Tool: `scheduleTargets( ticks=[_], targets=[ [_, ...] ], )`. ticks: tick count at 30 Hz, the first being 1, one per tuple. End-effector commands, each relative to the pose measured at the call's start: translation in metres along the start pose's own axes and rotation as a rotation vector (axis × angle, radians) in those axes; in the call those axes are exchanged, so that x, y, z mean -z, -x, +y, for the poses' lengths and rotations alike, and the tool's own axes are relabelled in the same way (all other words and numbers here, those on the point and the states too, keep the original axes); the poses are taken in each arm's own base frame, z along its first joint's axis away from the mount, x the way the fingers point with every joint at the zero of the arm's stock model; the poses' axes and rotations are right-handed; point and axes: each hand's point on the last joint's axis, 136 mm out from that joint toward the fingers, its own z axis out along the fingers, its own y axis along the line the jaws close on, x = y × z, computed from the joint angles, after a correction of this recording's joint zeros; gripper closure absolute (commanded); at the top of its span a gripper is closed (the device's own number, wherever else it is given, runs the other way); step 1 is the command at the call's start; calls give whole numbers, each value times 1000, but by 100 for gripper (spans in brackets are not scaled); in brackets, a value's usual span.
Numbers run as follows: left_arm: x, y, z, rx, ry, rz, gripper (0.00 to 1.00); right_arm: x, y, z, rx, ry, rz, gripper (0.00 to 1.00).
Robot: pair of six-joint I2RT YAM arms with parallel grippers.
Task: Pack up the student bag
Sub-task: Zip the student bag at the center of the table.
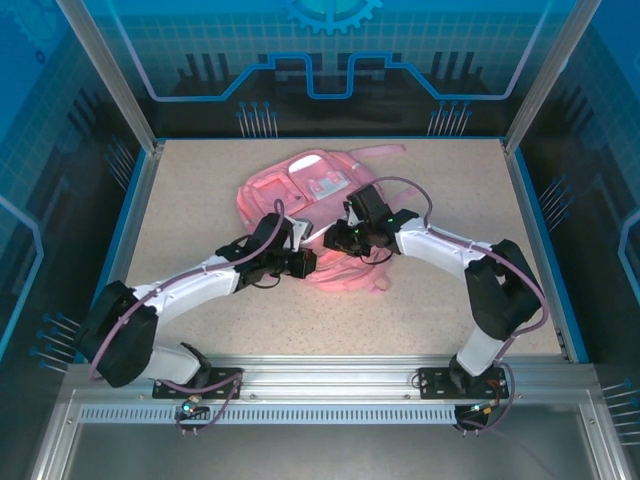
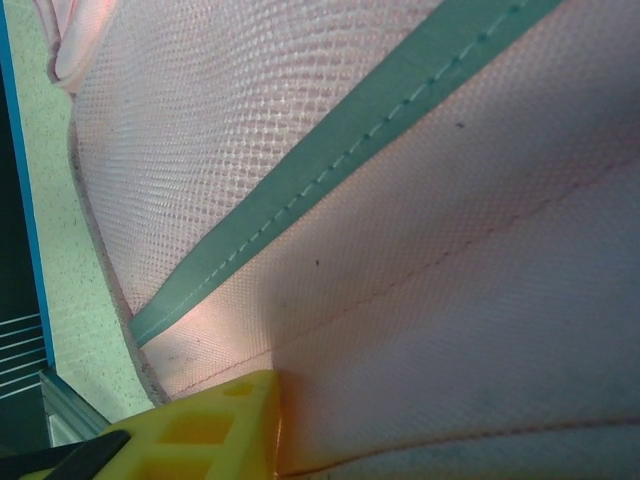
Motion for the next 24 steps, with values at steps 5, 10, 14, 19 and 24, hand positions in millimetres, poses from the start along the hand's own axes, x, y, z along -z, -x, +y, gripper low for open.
scheduleTargets(
  ticks=[5, 10, 14, 19, 24],
  targets=[
    [3, 35, -52, 27, -200, -75, 77, 52, 16, -22, 74, -87, -165, 54],
    [21, 43, -25, 126, -152, -95, 46, 73, 10, -43, 209, -216, -189, 43],
    [39, 49, 5, 225, -77, -136, 32, 77, -1, -34, 356, -250, -186, 39],
    [59, 51, 57, 339, 170, -192, 24, 59, -21, -13, 579, -381, -181, 39],
    [62, 52, 63, 406, 184, -213, 23, 26, -39, 2, 648, -406, -128, 42]
  ],
)
